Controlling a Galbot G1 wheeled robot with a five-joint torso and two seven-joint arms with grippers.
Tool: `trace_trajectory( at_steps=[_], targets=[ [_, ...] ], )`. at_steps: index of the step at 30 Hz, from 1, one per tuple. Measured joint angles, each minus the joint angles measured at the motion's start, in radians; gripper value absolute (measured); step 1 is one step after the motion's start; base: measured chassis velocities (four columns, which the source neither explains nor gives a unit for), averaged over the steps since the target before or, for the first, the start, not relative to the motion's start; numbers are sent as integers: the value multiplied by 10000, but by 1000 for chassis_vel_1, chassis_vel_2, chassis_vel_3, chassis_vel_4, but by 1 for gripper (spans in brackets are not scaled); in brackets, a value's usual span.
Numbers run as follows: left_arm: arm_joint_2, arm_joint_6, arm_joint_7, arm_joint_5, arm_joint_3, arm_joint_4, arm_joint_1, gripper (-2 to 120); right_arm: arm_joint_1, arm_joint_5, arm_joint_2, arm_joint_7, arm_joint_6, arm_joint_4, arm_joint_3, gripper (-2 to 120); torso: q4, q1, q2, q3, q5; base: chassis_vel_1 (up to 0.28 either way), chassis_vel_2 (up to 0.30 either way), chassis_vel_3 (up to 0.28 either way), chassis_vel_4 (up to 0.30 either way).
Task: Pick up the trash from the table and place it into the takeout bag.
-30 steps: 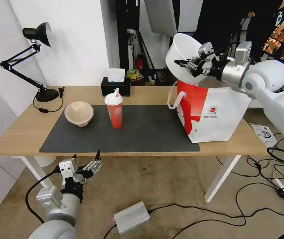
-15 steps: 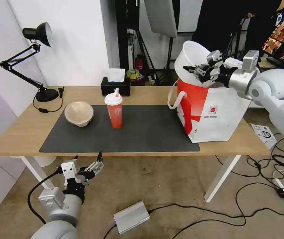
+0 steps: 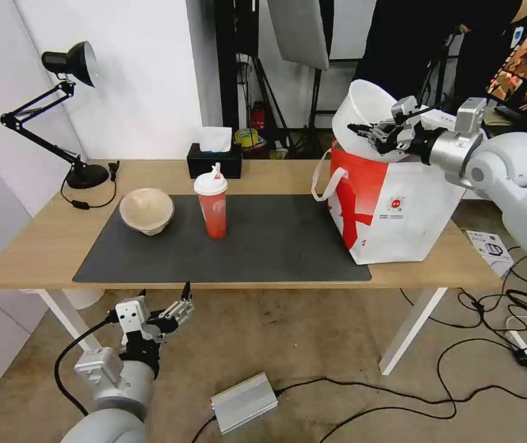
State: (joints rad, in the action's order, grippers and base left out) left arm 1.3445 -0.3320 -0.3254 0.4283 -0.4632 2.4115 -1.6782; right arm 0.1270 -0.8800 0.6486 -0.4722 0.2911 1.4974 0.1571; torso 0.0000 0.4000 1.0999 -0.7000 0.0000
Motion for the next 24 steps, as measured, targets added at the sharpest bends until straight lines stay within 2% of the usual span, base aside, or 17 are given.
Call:
trace_trajectory(
  at_steps=[2, 5, 6, 10, 12, 15, 16, 20, 21, 24],
  targets=[
    [-3, 0, 1, 0, -1, 0, 1, 100, 2, 0, 4, 11, -7, 10, 0, 0, 0, 0, 0, 0, 0, 0, 0, 0, 0],
    [-11, 0, 2, 0, 1, -12, 11, 100, -7, -12, 20, 86, -34, 37, -3, 14, 0, 0, 0, 0, 0, 0, 0, 0, 0],
    [-11, 0, 2, 0, 1, -12, 11, 100, -7, -12, 20, 86, -34, 37, -3, 14, 0, 0, 0, 0, 0, 0, 0, 0, 0],
    [1, 0, 18, -25, 45, -42, 32, 100, -74, -51, 46, 168, -43, 13, -33, 34, 0, 0, 0, 0, 0, 0, 0, 0, 0],
    [9, 0, 24, -47, 56, -50, 27, 100, -75, -55, 50, 178, -46, 13, -36, 36, 0, 0, 0, 0, -1, 0, 0, 0, 0],
    [63, 0, 44, -130, 103, -53, -41, 100, -71, -65, 78, 221, -57, 9, -42, 50, 0, 0, 1, 0, 0, 0, 0, 0, 0],
    [63, 0, 44, -130, 103, -53, -41, 100, -71, -65, 78, 221, -57, 9, -42, 50, 0, 0, 1, 0, 0, 0, 0, 0, 0],
    [61, -2, 54, -147, 57, 15, -108, 100, -153, -70, 141, 235, -60, -35, -42, 70, 0, 0, 0, 0, 0, 0, 0, 0, 0],
    [61, -2, 54, -147, 57, 15, -108, 100, -153, -70, 141, 235, -60, -35, -42, 70, 0, 0, 0, 0, 0, 0, 0, 0, 0],
    [51, -3, 55, -149, 28, 39, -139, 100, -181, -72, 173, 263, -62, -37, -41, 84, 1, 0, 0, 0, -1, 0, 0, 0, 0]
  ],
)
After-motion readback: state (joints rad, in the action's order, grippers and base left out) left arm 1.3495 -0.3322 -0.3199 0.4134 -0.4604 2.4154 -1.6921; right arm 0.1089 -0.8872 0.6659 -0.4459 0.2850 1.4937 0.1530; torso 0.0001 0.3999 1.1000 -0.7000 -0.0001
